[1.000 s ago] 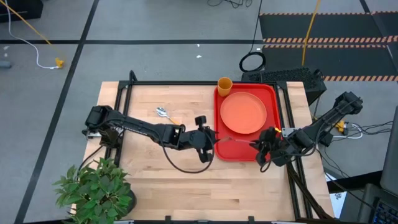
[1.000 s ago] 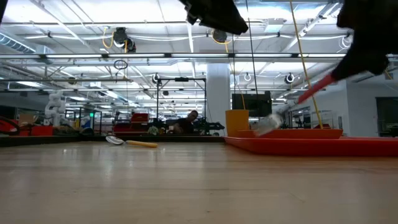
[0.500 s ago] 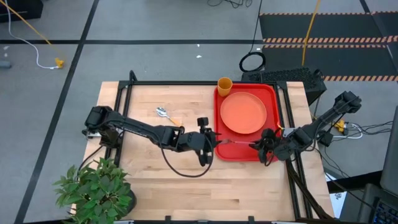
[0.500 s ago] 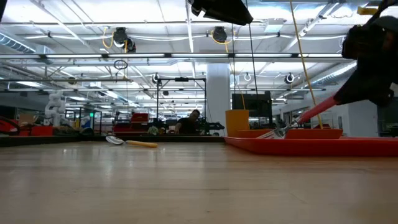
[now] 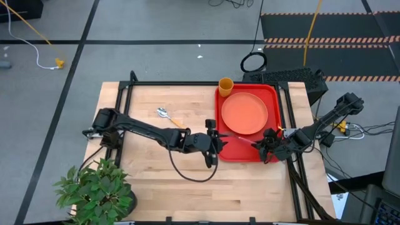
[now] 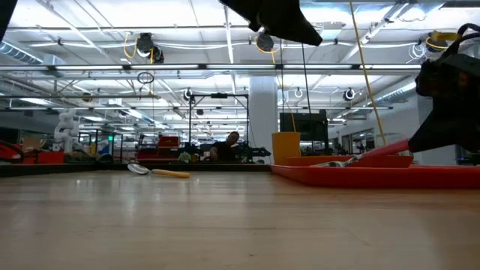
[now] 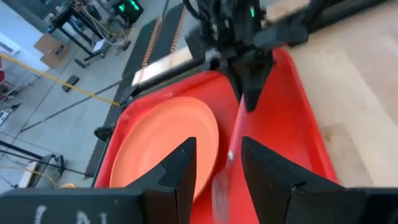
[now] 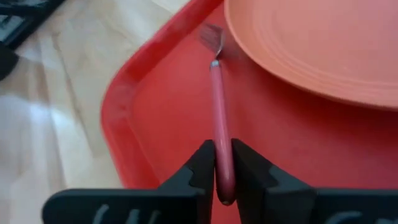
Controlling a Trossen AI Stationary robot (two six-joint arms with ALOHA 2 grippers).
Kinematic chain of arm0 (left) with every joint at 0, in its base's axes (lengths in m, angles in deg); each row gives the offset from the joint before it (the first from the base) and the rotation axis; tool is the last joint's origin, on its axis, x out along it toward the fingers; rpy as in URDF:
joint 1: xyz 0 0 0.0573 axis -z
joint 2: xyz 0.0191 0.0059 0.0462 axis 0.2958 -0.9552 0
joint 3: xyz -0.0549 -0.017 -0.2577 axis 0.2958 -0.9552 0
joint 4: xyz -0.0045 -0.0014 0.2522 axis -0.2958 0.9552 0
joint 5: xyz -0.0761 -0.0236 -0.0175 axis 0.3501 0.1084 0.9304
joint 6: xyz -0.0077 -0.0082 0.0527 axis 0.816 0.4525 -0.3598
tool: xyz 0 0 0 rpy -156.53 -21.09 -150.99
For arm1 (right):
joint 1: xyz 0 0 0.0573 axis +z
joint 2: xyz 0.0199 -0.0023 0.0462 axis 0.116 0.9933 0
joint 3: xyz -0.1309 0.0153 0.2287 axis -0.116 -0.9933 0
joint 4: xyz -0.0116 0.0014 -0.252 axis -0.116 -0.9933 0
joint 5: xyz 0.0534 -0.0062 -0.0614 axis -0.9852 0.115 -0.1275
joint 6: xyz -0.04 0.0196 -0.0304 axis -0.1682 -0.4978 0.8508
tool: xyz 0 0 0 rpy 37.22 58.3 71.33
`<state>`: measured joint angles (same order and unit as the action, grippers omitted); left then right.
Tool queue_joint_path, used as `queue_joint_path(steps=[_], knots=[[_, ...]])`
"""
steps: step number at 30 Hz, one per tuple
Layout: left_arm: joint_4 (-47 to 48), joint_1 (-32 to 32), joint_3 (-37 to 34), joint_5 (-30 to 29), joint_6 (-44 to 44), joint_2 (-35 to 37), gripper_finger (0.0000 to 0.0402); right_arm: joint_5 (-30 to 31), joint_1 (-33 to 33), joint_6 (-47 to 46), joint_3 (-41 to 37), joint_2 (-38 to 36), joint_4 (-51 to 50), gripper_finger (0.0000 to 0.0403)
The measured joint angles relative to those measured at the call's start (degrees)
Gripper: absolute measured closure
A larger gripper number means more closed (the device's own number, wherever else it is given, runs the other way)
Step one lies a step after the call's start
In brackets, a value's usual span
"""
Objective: Pick and place plate/cup/fork/spoon on tray
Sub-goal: Put the pink fork on the red table tray to the bottom of the orange plate
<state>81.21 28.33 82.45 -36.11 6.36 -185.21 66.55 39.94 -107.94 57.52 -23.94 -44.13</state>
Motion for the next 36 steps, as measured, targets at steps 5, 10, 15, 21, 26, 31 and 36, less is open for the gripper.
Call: queue_joint_path(steps=[5, 10, 15, 21, 26, 31, 36], knots=[[-1.3, -1.1, 0.0, 0.0, 0.1, -1.2, 0.0272, 0.0, 0.0, 0.0, 0.0, -0.2, -1.6, 0.0342], [-1.5, -1.7, 0.0, 0.6, 0.5, -1.8, 0.0272, 0.0, 0.0, -0.5, 0.0, -0.2, -4.4, 0.0325], [-1.6, -1.6, 0.0, 1.3, 1.0, -1.8, 0.0272, 0.1, 0.0, 0.3, 0.1, -0.2, -5.8, 0.0313], [-1.6, -1.6, 0.0, 1.2, 1.1, -1.8, 0.0272, 0.3, -1.0, 4.9, 0.1, -0.1, -5.9, 0.0298], [-1.6, -1.6, 0.0, 1.2, 1.2, -1.8, 0.0272, 0.3, -1.5, 16.8, 0.0, -0.1, -1.3, 0.0293], [-1.6, -1.6, 0.0, 1.2, 1.2, -1.8, 0.0272, -0.5, -1.4, 23.9, 0.0, 0.2, 2.5, 0.0300], [-1.6, -1.6, 0.0, 1.2, 1.3, -1.8, 0.0273, -3.4, -1.4, 25.4, 0.0, 4.1, 2.1, 0.0304]])
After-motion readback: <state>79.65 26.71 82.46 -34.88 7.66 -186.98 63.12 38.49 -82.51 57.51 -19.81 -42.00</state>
